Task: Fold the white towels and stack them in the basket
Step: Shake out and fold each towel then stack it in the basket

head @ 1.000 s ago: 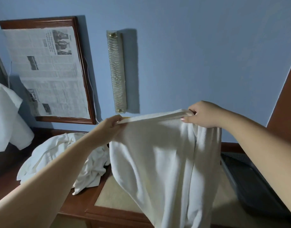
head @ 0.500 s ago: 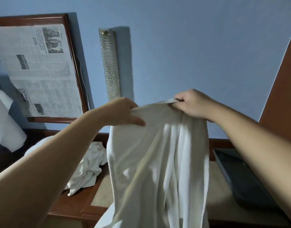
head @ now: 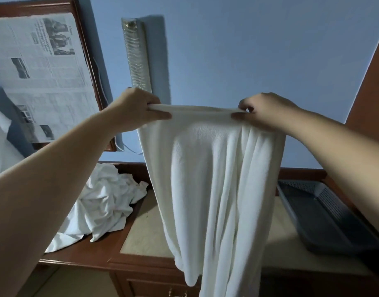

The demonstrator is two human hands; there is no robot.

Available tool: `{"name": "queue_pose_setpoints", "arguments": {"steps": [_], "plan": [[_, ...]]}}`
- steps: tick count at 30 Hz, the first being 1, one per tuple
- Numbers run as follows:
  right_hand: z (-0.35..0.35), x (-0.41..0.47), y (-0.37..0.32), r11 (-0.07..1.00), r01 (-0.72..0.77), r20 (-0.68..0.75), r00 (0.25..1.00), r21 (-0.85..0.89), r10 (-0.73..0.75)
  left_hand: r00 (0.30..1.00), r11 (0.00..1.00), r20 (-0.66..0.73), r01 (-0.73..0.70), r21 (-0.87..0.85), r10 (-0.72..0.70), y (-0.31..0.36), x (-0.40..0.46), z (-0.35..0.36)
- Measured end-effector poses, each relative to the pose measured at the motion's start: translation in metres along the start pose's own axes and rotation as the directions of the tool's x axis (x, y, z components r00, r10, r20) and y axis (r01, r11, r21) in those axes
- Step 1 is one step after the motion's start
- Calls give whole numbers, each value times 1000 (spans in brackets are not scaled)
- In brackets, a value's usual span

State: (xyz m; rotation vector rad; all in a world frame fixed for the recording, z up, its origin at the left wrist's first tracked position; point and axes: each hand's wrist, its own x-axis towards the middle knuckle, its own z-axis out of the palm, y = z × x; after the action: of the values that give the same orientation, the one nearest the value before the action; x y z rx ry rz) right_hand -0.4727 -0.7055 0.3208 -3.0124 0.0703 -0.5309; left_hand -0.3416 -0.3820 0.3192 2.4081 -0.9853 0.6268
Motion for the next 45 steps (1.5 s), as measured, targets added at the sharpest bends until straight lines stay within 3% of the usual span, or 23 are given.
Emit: {"name": "queue_pose_setpoints", "arguments": {"steps": [11, 20, 33, 39, 45], "plan": [[6, 0, 7, 996, 14, 10, 1000, -83, -14, 994, 991, 61, -94, 96, 89, -12, -2, 16], [8, -1, 7, 996, 5, -6, 1000, -93, -6, 994, 994, 67, -85, 62, 81, -13, -2, 22], [8, -4, -1, 999, -35, 6, 999, -11, 35, 994, 994, 80, -86, 61, 81, -9, -4, 18], [8, 1, -6, 997, -77, -2, 997, 3, 77, 994, 999, 109, -23, -24, 25, -5, -5, 14], [9, 5, -8, 986, -128, -6, 992, 106, 130, 996, 996, 27, -85, -16, 86, -2, -4, 20]]}}
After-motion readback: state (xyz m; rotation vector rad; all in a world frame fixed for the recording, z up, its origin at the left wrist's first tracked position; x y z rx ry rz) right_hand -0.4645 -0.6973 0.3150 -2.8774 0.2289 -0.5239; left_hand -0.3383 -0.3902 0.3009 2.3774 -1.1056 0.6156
